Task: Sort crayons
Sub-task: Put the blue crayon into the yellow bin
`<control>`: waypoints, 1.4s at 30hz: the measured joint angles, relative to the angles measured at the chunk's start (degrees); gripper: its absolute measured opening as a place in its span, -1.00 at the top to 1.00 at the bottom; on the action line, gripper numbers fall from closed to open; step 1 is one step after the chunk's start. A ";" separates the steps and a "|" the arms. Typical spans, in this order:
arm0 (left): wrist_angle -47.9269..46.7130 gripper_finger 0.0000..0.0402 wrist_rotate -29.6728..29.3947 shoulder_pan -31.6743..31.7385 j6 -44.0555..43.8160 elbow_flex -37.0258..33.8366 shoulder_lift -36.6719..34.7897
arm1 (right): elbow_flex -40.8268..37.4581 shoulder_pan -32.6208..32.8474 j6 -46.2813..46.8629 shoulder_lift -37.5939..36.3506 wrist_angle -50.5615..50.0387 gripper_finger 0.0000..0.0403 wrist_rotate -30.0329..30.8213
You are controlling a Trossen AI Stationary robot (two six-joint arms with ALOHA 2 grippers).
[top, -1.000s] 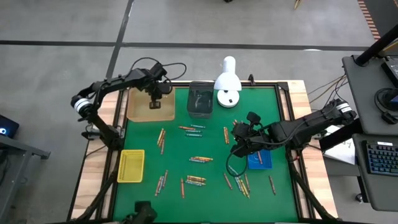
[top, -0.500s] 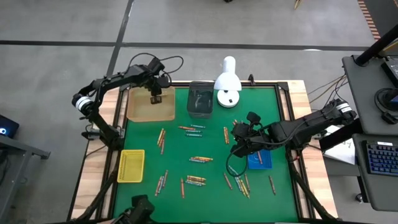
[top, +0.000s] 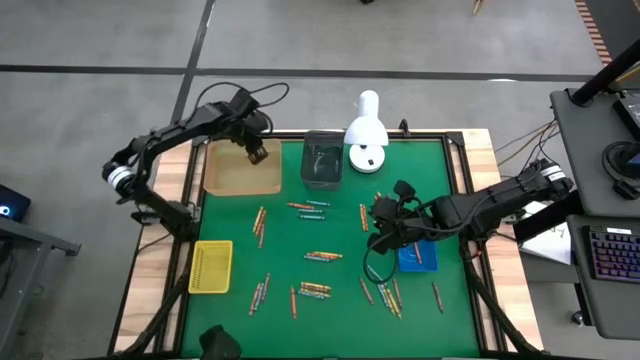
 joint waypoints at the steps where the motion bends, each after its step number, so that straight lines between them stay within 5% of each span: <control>1: 0.05 0.75 0.08 -0.93 -1.80 -0.58 -1.43 | 0.00 -0.01 -0.01 0.00 0.63 0.74 -0.46; 13: 11.15 0.79 0.09 -21.92 -18.57 -11.82 -19.76 | 0.00 -0.01 0.01 0.00 7.52 0.74 -4.17; 27: 47.84 0.79 -9.00 -47.84 -34.24 -31.50 -26.01 | 0.00 -0.12 6.08 0.00 9.72 0.74 -7.30; 33: 57.70 0.79 -13.11 -51.08 -34.82 -35.02 -24.58 | 0.00 -0.23 7.59 0.00 9.91 0.74 -7.30; 42: 58.53 0.79 -13.12 -51.08 -35.63 -35.08 -23.86 | 0.00 -0.23 9.93 2.42 10.49 0.74 -8.85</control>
